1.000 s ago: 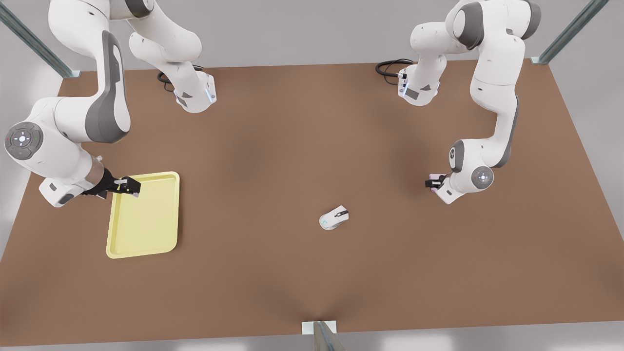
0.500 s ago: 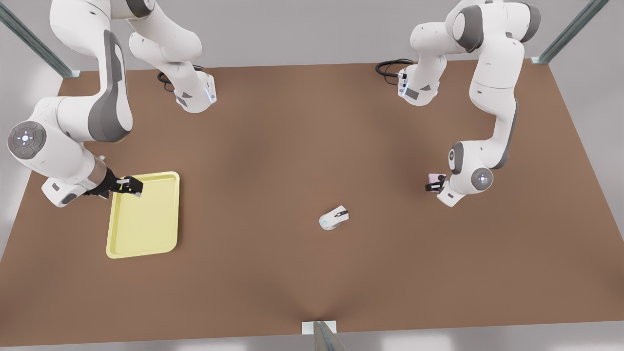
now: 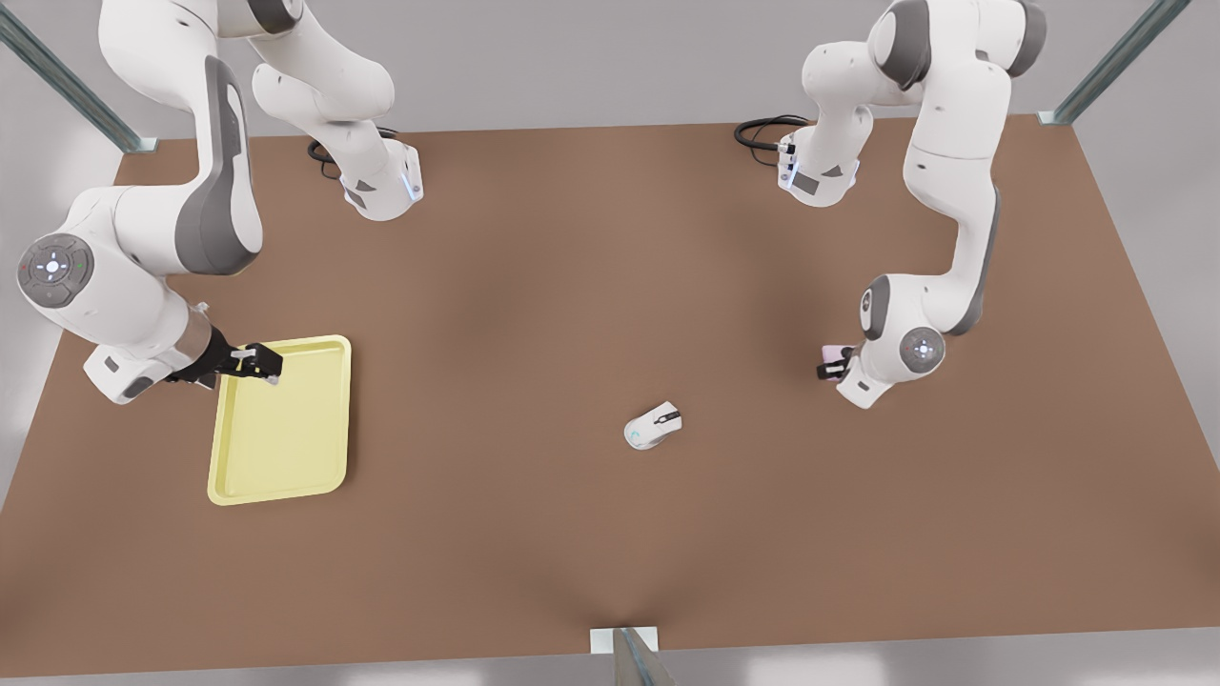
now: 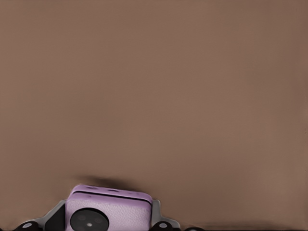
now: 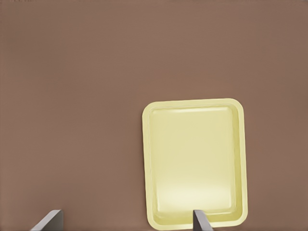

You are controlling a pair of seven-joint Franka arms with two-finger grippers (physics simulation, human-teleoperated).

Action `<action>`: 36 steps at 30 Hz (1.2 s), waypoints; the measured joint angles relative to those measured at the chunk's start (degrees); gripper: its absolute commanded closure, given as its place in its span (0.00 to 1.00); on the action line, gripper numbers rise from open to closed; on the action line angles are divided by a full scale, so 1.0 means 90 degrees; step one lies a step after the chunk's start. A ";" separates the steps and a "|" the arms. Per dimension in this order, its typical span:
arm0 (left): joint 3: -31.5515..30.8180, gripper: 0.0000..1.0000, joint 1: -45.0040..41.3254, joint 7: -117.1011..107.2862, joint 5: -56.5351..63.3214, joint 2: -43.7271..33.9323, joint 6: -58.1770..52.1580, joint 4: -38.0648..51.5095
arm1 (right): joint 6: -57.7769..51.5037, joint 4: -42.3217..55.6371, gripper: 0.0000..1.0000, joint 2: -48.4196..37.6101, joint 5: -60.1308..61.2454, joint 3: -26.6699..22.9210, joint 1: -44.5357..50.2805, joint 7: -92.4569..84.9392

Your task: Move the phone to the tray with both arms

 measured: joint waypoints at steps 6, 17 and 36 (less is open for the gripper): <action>-0.0217 0.19 -0.0443 -0.0445 -0.0044 -0.0002 -0.0484 0.0365 | 0.0017 0.0002 0.00 0.0001 0.0000 0.0001 0.0002 0.0005; -0.0394 0.19 -0.1109 -0.1244 -0.0102 0.0680 -0.1857 0.2271 | 0.0062 0.0003 0.00 0.0054 0.0000 -0.0009 -0.0024 0.0009; -0.0589 0.12 -0.4287 -0.4011 -0.1638 0.3629 -0.2965 0.7061 | 0.0080 0.0036 0.00 0.0057 0.0000 0.0001 -0.0002 0.0013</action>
